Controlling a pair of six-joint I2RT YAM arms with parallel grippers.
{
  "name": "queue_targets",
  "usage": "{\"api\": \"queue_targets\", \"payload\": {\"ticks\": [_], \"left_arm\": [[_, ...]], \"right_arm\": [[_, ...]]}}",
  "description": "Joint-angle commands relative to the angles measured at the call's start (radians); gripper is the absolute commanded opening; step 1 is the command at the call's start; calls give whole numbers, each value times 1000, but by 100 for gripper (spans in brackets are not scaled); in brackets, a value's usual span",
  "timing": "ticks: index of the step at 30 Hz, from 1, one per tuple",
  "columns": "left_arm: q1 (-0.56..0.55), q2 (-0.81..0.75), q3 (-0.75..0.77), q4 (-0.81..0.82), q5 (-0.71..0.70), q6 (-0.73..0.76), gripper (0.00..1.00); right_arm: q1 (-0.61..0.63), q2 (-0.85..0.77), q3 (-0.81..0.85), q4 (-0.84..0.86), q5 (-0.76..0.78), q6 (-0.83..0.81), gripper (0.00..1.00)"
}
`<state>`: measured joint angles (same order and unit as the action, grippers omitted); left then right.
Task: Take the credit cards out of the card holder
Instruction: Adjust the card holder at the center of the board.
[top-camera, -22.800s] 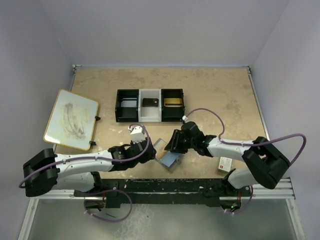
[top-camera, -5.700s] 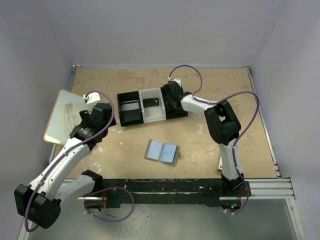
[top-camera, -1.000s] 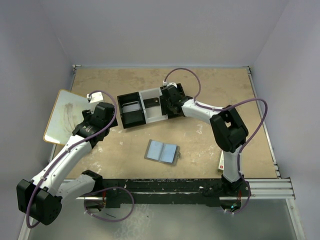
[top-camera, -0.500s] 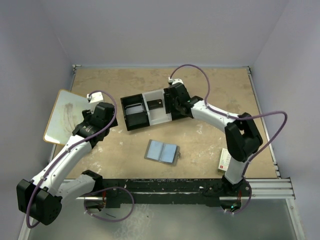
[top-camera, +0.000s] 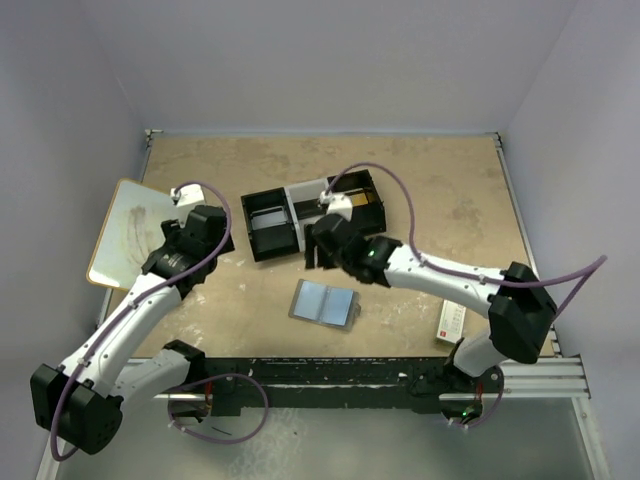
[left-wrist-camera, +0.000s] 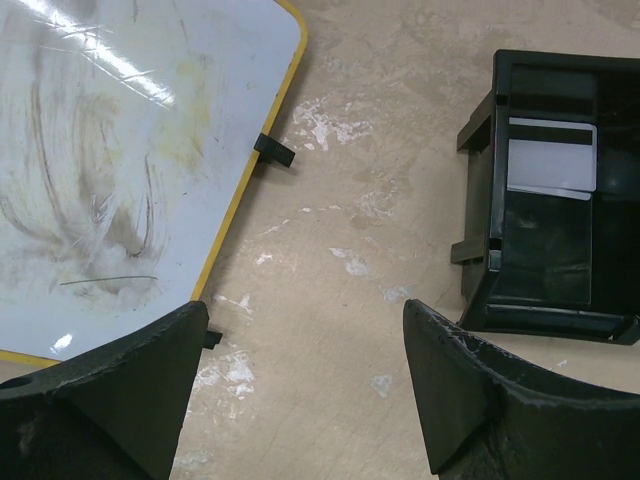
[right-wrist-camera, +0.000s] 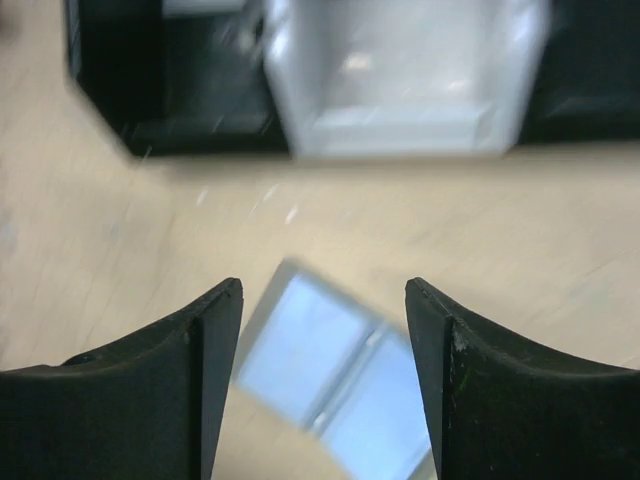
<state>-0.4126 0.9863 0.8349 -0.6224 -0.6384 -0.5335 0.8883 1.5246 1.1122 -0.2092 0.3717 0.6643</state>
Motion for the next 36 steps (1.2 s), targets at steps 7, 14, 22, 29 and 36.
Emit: {"api": "queue_targets", "payload": {"ticks": [7,14,22,29,36], "left_arm": [[4,-65,29,4,-68,0,78],[4,-65,31,-1,-68,-3,78],[4,-62,32,0,-66,-2,79],[3,-55,32,0,-63,-1,79],[4,-50,31,1,-57,0,79]], "right_arm": [[198,84,-32,-61,103,350,74],[230,154,-7,-143,106,409,73],[249,224,55,-167,106,398,72],[251,299,88,-214,123,420,71],[251,330,77,-211,109,427,66]]}}
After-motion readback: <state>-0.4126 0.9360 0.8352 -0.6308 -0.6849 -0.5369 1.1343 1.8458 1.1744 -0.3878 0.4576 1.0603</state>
